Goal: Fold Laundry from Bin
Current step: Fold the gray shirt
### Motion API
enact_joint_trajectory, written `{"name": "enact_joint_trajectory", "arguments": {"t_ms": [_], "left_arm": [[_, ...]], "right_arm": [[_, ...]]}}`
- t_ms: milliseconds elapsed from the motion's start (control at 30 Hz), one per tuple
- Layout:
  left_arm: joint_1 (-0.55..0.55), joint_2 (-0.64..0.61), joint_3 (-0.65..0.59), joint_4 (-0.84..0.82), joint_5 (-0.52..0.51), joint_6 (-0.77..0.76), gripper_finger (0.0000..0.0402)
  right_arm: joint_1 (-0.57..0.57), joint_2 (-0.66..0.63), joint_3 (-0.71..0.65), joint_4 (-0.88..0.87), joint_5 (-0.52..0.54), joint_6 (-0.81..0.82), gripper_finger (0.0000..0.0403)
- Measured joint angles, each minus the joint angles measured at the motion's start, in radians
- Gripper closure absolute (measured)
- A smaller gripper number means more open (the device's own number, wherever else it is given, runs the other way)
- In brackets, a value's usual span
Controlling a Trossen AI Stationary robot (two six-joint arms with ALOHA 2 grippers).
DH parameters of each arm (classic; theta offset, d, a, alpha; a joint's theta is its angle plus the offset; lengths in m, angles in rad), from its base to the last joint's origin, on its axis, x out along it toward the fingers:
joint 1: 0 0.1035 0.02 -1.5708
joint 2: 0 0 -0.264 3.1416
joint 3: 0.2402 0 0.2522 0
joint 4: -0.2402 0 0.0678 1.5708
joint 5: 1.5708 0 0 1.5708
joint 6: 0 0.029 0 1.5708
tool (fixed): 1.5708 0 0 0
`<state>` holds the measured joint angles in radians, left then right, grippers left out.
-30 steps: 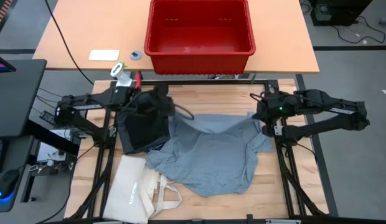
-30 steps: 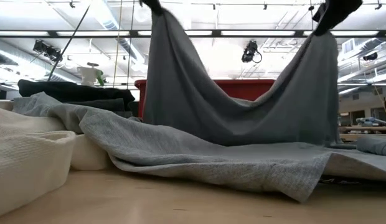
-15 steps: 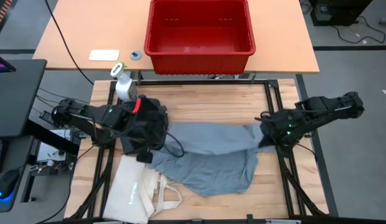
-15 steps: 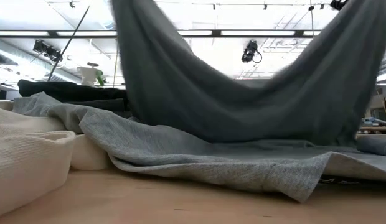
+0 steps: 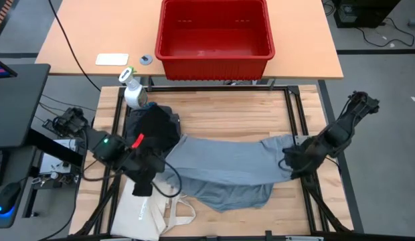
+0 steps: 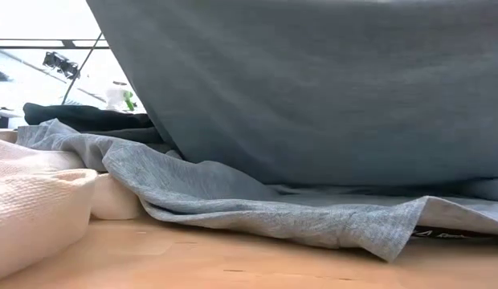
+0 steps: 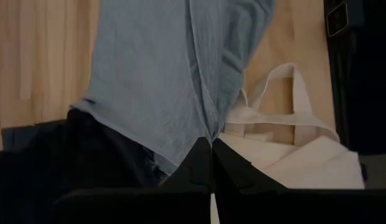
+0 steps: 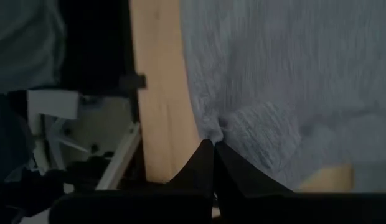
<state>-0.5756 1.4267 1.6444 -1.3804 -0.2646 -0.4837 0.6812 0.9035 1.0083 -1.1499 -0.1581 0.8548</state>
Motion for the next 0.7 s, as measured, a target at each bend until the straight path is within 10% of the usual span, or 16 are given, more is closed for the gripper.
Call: {"name": "enact_joint_trajectory", "arguments": {"t_ms": [700], "left_arm": [[-0.151, 0.299, 0.0, 0.076, -0.031, -0.037, 0.0399]], "right_arm": [[0.212, 0.132, -0.14, 0.342, 0.03, 0.261, 0.0391]]}}
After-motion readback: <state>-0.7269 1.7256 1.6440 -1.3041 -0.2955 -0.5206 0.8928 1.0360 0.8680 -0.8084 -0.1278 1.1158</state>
